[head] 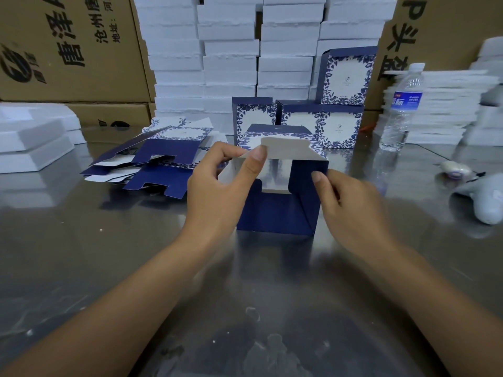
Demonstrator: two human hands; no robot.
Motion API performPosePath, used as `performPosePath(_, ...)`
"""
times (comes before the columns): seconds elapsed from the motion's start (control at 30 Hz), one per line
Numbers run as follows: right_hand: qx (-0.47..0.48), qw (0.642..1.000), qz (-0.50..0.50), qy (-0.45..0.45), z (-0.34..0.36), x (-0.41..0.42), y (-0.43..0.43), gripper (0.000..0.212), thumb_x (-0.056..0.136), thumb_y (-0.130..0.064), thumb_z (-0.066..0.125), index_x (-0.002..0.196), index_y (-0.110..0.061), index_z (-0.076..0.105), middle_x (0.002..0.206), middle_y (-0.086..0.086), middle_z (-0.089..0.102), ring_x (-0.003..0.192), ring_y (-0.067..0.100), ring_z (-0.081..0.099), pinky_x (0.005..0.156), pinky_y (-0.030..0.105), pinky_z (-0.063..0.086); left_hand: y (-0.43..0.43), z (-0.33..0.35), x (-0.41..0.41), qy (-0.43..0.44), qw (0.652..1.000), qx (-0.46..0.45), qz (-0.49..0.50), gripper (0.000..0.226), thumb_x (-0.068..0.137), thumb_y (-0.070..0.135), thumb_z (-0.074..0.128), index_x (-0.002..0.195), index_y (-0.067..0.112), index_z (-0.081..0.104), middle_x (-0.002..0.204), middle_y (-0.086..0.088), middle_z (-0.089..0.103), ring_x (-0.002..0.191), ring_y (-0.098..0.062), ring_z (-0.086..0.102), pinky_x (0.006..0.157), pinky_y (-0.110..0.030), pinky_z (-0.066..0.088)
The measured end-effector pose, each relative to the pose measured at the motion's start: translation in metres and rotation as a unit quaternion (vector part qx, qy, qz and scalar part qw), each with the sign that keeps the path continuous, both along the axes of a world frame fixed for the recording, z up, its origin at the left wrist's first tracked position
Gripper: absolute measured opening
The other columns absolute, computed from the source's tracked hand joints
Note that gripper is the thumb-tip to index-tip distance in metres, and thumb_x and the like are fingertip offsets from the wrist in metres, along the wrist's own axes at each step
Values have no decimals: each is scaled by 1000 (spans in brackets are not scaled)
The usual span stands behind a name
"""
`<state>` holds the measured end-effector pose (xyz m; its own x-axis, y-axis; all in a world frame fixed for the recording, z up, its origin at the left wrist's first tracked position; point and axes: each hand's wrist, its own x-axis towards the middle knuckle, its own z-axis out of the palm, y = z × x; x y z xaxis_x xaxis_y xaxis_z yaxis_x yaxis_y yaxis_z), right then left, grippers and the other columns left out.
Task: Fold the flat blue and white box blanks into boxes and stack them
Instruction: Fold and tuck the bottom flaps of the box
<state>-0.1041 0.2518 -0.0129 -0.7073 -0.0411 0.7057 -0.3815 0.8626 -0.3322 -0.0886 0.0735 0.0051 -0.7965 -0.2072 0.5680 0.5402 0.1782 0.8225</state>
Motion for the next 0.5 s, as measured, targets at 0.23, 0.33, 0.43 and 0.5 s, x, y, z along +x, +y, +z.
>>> performPosePath(0.23, 5, 997, 39, -62, -7, -6, 5, 47, 95, -46, 36, 57, -18, 29, 49, -2, 36, 55, 29, 40, 51, 36, 26, 0, -1, -1, -1, 1000, -5, 5, 39, 71, 59, 55, 82, 22, 60, 87, 12, 61, 88, 2, 53, 76, 1, 32)
performPosePath(0.33, 4, 998, 22, -57, -6, -7, 5, 49, 95, -46, 36, 54, -19, 27, 50, -1, 38, 57, 32, 43, 52, 35, 27, 0, -2, -1, -1, 1000, -14, 8, 36, 70, 61, 54, 81, 27, 59, 86, 19, 61, 89, 7, 52, 76, 3, 30)
performPosePath(0.43, -14, 997, 30, -75, -6, -7, 6, 49, 95, -46, 38, 54, -19, 28, 47, -1, 39, 55, 30, 49, 51, 36, 33, 0, -2, -2, -2, 1000, -18, 9, 35, 70, 62, 54, 81, 28, 59, 89, 18, 61, 89, 8, 52, 75, 4, 30)
performPosePath(0.5, -8, 993, 46, -107, -7, -8, 7, 48, 95, -46, 40, 56, -20, 30, 49, -2, 39, 54, 26, 51, 50, 35, 35, 1, -2, -2, -2, 1000, -17, 9, 36, 70, 62, 54, 81, 28, 59, 89, 17, 61, 88, 9, 52, 75, 4, 30)
